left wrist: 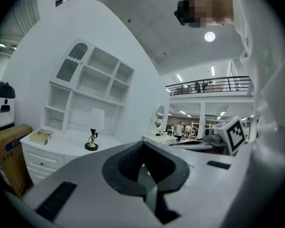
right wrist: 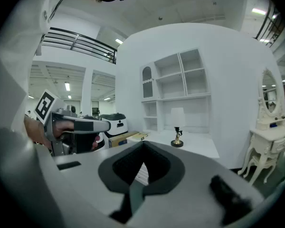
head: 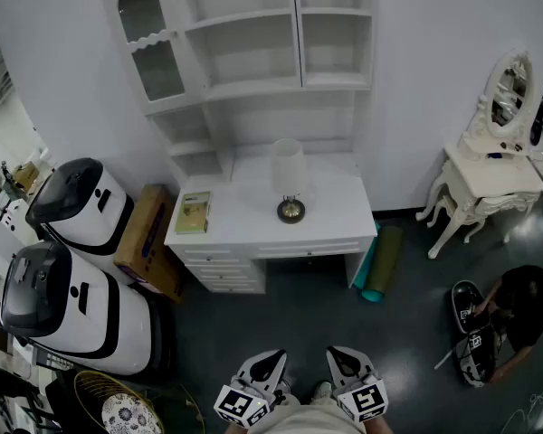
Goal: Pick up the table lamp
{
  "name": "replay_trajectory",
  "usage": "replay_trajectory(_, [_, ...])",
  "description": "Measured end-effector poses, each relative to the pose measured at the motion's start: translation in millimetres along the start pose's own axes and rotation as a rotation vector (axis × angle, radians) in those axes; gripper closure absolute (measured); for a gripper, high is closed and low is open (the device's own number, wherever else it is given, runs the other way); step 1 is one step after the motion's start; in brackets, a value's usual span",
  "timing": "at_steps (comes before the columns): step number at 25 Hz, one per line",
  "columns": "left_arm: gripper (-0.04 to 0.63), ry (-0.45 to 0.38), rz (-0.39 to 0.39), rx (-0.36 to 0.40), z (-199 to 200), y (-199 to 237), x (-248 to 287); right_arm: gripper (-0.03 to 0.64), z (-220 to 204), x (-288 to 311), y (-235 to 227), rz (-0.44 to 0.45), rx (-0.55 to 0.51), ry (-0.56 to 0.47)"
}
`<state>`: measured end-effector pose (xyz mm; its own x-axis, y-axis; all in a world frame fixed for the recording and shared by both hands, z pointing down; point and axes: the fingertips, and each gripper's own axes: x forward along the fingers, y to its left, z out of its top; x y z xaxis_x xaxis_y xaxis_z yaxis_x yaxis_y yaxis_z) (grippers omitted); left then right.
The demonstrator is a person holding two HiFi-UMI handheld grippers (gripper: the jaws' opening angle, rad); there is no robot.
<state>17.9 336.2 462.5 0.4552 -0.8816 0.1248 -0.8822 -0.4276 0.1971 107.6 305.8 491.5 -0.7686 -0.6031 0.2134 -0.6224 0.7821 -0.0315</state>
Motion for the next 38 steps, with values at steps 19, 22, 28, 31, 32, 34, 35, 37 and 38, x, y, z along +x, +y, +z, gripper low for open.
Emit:
replay_trajectory(19, [0.586,0.007,0.053,-0.024,-9.7,-33.4,10.7,0.604,-1.0,-26.7,-19.2,0.062,0.055,-0.044])
replay_trajectory(22, [0.586,0.015,0.062,-0.019,-11.6,-32.0,11.1,0.604,-4.6,-23.8,-22.5,0.06,0.061,-0.031])
replay_trajectory(28, [0.586,0.014,0.063,-0.017,-6.7,-4.9,23.4,0.604,-5.8,-1.1,-27.0,0.072,0.049,-0.009])
replay_trajectory(31, [0.586,0.004,0.053,-0.01,1.0,14.3,32.7,0.604,-1.3,14.1,-34.0,0.05,0.04,-0.007])
replay_trajectory(32, [0.586,0.0,0.047,-0.006,3.9,21.1,36.4,0.604,1.2,19.7,-36.5,0.041,0.036,-0.005])
replay_trajectory(34, [0.586,-0.006,0.032,0.003,10.4,35.8,43.6,0.604,8.1,31.9,-40.9,0.022,0.03,-0.007])
replay_trajectory(35, [0.586,-0.011,0.025,0.007,14.1,43.5,47.1,0.604,12.6,38.5,-42.9,0.012,0.028,-0.012])
replay_trajectory(37, [0.586,-0.02,0.012,0.013,22.1,59.3,54.4,0.604,22.6,52.5,-47.4,-0.006,0.016,-0.022])
replay_trajectory(38, [0.586,-0.025,0.008,0.014,26.0,67.1,57.9,0.604,27.4,59.5,-49.7,-0.015,0.007,-0.023])
